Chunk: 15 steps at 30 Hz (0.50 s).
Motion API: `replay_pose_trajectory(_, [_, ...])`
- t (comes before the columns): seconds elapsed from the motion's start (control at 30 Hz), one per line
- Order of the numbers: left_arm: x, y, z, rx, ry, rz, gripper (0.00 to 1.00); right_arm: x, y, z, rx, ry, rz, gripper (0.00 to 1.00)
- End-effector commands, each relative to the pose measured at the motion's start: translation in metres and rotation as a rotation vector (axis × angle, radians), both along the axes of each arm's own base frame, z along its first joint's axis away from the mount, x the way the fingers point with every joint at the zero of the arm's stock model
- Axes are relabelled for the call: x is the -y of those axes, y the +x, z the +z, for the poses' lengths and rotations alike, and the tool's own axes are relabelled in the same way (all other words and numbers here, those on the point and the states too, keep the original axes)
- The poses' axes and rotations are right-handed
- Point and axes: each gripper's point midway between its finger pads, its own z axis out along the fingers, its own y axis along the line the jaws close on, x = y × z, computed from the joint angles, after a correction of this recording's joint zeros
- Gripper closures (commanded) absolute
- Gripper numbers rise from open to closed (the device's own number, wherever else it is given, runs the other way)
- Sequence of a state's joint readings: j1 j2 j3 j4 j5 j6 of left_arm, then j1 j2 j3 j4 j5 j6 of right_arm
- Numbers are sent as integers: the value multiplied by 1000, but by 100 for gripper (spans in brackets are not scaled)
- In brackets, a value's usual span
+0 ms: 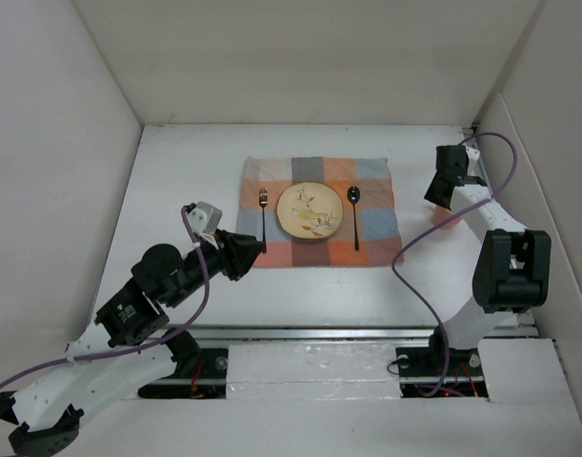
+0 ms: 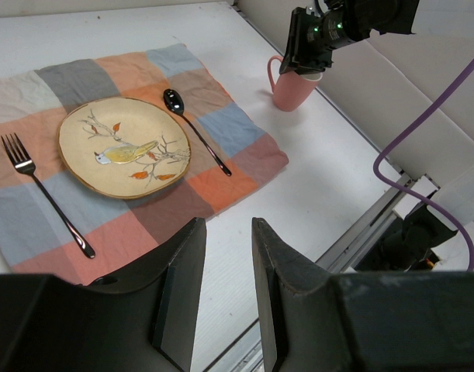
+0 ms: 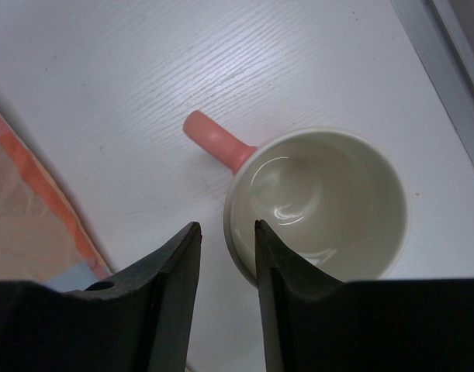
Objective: Set the dinner table for one person
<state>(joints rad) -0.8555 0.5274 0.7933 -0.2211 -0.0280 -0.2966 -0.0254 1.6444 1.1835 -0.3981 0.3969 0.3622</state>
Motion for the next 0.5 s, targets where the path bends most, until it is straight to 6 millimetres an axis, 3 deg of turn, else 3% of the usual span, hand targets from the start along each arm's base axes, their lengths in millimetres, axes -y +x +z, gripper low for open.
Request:
replay_pose_trajectory(0.0, [2, 4, 8, 30, -17, 4, 73, -4, 22, 12, 73, 54, 42, 63])
replay_pose_trajectory(0.1, [3, 5, 7, 26, -12, 6, 73, -1, 22, 5, 74, 81, 36, 71])
replay_pose_trajectory(0.13, [4, 6, 5, 24, -8, 6, 73, -1, 22, 3, 72, 85, 38, 81])
replay_pose_trajectory(0.2, [4, 6, 6, 25, -9, 7, 73, -1, 21, -3, 64, 104, 37, 88])
replay_pose_trajectory(0.23, [4, 6, 6, 24, -8, 7, 73, 3, 19, -4, 63, 106, 24, 99])
replay_pose_trajectory(0.33, [4, 7, 6, 24, -8, 9, 73, 7, 15, 3, 90, 92, 3, 100])
replay_pose_trajectory(0.4, [4, 7, 5, 23, -6, 10, 73, 10, 12, 25, 145, 76, -14, 100])
replay_pose_trajectory(0.47, [4, 8, 3, 17, 3, 12, 73, -2, 17, 72, 251, 54, 12, 100])
